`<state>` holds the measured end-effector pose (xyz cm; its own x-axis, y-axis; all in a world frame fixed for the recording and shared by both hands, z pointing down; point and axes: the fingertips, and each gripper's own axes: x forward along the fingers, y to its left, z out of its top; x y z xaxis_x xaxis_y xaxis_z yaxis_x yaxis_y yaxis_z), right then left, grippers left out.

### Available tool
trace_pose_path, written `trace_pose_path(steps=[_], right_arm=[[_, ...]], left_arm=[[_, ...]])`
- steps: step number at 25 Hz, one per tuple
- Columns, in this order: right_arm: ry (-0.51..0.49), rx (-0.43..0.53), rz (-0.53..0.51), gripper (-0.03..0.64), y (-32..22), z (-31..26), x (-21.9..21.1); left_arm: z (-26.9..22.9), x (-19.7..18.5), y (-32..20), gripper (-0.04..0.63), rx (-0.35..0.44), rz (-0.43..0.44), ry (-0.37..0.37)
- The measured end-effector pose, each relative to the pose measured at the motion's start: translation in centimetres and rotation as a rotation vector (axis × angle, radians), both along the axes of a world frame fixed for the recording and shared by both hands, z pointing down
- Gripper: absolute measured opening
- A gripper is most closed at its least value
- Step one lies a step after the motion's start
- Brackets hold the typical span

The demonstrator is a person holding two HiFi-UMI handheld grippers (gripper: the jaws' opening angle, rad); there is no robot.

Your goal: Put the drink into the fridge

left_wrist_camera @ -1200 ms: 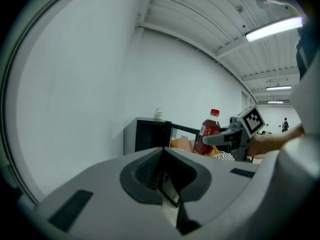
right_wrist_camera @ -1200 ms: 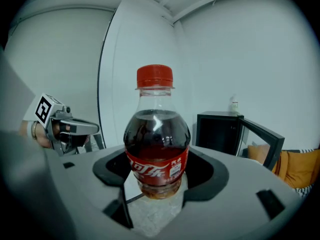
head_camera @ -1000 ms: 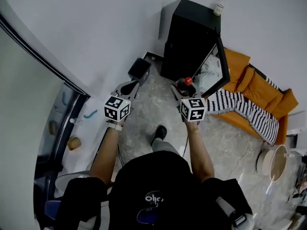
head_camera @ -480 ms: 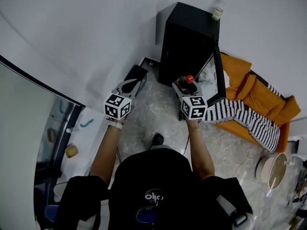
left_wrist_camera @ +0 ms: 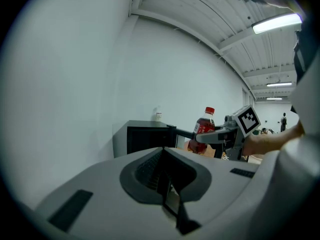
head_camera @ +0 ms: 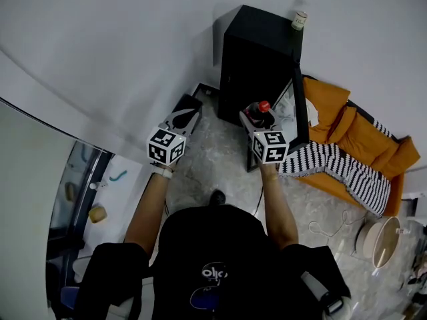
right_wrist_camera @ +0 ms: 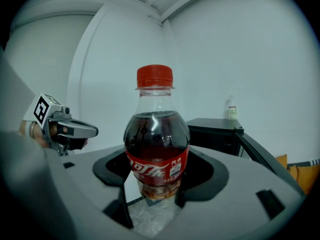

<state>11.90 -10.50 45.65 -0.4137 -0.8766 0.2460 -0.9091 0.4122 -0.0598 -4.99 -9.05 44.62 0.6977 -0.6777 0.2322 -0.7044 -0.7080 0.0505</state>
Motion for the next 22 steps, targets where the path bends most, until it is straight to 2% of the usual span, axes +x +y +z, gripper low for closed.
trace_pose_path(steps=[9,15,22], right_arm=[[-0.006,0.012,0.009,0.314,-0.5,-0.8,1.1],[-0.006,0.009,0.033,0.313,-1.5,-0.9,2.3],[-0.002,-0.001,0.067,0.314,-2.8,-0.9,3.6]], left_arm=[[0.1,1.9,-0.7,0.006,0.008,0.017,0.007],[-1.4,3.7,-2.3,0.006,0.057,0.051,0.057],[-1.5,5.6,-4.1,0.006,0.055,0.103,0.072]])
